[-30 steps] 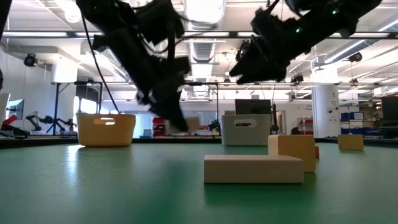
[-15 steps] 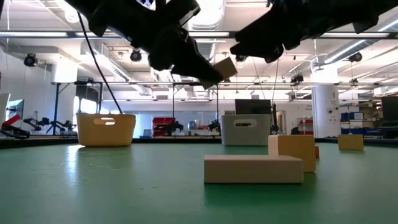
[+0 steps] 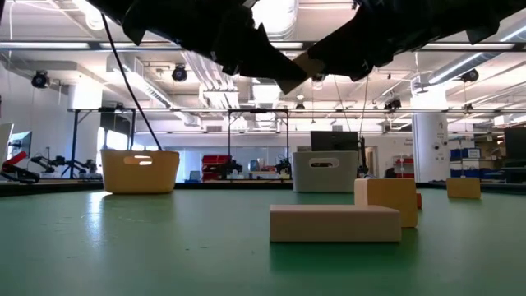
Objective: Sort & place blocks by color
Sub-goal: Put the brown block into the gray bin
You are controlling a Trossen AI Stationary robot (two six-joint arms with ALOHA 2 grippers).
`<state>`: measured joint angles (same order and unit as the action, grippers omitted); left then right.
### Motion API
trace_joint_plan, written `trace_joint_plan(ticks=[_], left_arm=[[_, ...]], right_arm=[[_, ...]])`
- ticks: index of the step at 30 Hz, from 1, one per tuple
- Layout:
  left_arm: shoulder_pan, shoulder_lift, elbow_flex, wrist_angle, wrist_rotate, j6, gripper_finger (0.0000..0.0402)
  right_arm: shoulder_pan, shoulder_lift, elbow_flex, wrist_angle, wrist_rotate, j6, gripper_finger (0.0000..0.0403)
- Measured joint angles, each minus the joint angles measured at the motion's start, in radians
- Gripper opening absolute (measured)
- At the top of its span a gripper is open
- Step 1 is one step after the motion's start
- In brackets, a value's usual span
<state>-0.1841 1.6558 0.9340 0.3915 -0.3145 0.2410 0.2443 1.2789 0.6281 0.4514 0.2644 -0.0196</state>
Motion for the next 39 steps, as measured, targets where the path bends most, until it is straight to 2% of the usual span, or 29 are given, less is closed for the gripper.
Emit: trace_joint_plan(ticks=[6,9,14,27,30,35,39], left_arm=[[0.0,0.0,-0.002,-0.007,0.0,0.0,0.0118],[0.0,0.0,-0.002,-0.008,0.0,0.0,0.0118],[0.001,0.0,-0.002,-0.009,0.012,-0.007,0.0121],[0.0,0.0,-0.002,-0.023,0.0,-0.012,0.019],[0.001,-0.006,-0.002,-0.085,-0.076,0.005,0.0201],[0.001,-0.03,-0.003,-0.23,-0.329,0.002,0.0208],[0.008,-0.037,-0.006,-0.269,-0.352,-0.016,0.0208]], right_arm=[[0.0,0.0,0.0,-0.004,0.049,-0.004,0.0236],[0.0,0.0,0.0,-0.004,0.05,-0.008,0.02],[0.0,0.0,0.0,-0.011,0.044,-0.036,0.0116],[-0.003,0.0,0.0,-0.004,0.061,0.004,0.0116],[-0.017,-0.005,0.0,-0.033,0.101,0.045,0.0116],[-0.086,-0.02,0.054,-0.25,0.237,0.166,0.0116],[-0.189,-0.02,0.136,-0.462,0.416,0.228,0.0116]])
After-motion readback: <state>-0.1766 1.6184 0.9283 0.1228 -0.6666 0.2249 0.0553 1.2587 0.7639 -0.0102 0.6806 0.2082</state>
